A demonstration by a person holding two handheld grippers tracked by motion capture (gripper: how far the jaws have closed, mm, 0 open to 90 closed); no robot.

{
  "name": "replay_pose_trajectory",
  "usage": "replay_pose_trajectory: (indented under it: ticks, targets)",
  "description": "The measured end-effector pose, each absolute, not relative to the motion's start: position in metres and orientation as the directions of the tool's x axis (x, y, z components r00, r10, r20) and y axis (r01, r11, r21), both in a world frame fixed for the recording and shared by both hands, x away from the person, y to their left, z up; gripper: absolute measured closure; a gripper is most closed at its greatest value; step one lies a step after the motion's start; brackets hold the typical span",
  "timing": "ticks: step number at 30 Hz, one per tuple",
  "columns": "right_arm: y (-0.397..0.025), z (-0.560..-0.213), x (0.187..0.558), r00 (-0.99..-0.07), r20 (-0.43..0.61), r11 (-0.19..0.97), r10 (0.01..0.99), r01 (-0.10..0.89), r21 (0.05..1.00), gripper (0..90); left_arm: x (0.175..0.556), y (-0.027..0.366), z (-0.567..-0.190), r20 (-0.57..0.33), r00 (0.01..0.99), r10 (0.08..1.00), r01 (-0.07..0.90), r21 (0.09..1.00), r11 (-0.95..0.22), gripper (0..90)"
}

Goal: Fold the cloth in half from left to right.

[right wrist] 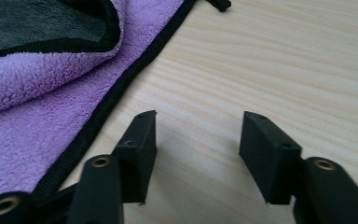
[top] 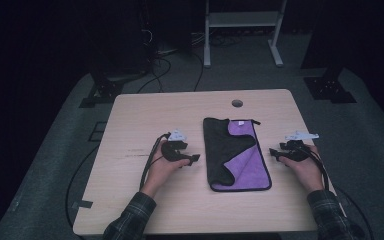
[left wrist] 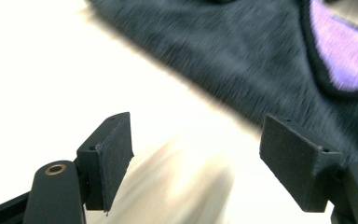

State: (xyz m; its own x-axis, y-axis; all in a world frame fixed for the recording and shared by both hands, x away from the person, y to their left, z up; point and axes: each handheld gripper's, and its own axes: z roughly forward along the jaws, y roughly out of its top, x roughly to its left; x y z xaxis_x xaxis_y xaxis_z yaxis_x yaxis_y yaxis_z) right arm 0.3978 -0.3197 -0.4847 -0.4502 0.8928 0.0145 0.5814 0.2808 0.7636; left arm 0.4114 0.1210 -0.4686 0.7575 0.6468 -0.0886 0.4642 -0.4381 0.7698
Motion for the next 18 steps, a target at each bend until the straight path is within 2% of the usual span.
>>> replay_pose_trajectory:
  ticks: [5, 18]
  targets:
    - [-0.320, -0.484, 0.398, -0.471, 0.027, 0.283, 0.882, 0.573, 0.769, 60.0, 0.403, 0.144, -0.470, -0.075, 0.743, 0.665, 0.481, 0.750, -0.454, 19.6]
    - [-0.319, -0.474, 0.401, -0.502, 0.051, 0.286, 0.863, 0.571, 0.770, 65.9, 0.392, 0.177, -0.482, -0.006, 0.747, 0.665, 0.447, 0.745, -0.495, 15.7]
